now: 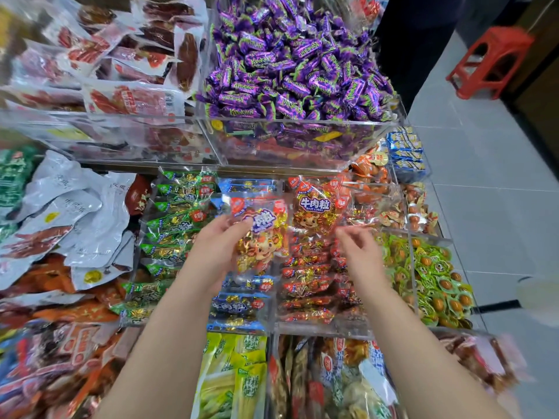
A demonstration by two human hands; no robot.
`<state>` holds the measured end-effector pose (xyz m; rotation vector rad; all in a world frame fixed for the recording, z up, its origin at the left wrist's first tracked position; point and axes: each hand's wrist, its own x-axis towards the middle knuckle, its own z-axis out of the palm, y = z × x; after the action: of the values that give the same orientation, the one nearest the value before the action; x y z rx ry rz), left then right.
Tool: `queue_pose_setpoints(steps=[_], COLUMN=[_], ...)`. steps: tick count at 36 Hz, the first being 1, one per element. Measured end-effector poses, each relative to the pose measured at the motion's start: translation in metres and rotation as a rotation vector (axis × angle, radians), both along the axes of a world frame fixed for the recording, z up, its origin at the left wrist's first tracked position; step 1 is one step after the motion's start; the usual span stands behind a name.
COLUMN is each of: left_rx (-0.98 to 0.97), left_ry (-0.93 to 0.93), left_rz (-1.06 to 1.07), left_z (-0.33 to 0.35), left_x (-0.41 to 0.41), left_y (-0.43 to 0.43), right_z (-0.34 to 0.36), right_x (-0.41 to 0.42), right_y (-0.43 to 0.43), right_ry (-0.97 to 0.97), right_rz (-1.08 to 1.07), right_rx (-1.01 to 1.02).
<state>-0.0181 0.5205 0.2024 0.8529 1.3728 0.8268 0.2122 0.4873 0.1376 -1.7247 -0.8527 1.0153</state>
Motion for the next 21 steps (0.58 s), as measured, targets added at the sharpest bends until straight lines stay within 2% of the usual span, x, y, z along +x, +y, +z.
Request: queue_pose_setpoints(steps=[3, 6, 10, 13, 15, 18, 21], left_rx=[0.038, 0.073, 0.189, 0.316, 0.391, 0.402, 0.385], left_ry=[-0.053, 0.047, 0.315, 0.513, 0.64, 0.881, 1.22], left_rz=[-0.132, -0.212, -0.183, -0.151, -0.219, -0.439, -0.609], left_z=[0.004, 0.005, 0.006, 0.0, -0.008, -0.026, -0.046], left_x=[0.015, 0.03, 0.037, 0.032, 0.03, 0.034, 0.038], left_y=[-0.003, -0.006, -0.002, 0.003, 0.007, 0.014, 0.017], right_z=[0.006, 0.001, 0.0, -0.002, -0.005, -0.01, -0.015], right_x=[-0.012, -0.017, -0.003, 0.013, 0.018, 0.014, 0.001], right_y=[-0.006, -0.005, -0.001, 0.004, 0.01, 0.023, 0.036], right_ry=[0.343, 0.343, 0.341, 0.248, 0.115, 0.009, -0.138], right_rz=[0.266, 0.37, 0.253, 0.076, 0.015, 0.072, 0.127], right_rx=[-0.054, -0.127, -0.121, -0.123, -0.151, -0.145, -0.126])
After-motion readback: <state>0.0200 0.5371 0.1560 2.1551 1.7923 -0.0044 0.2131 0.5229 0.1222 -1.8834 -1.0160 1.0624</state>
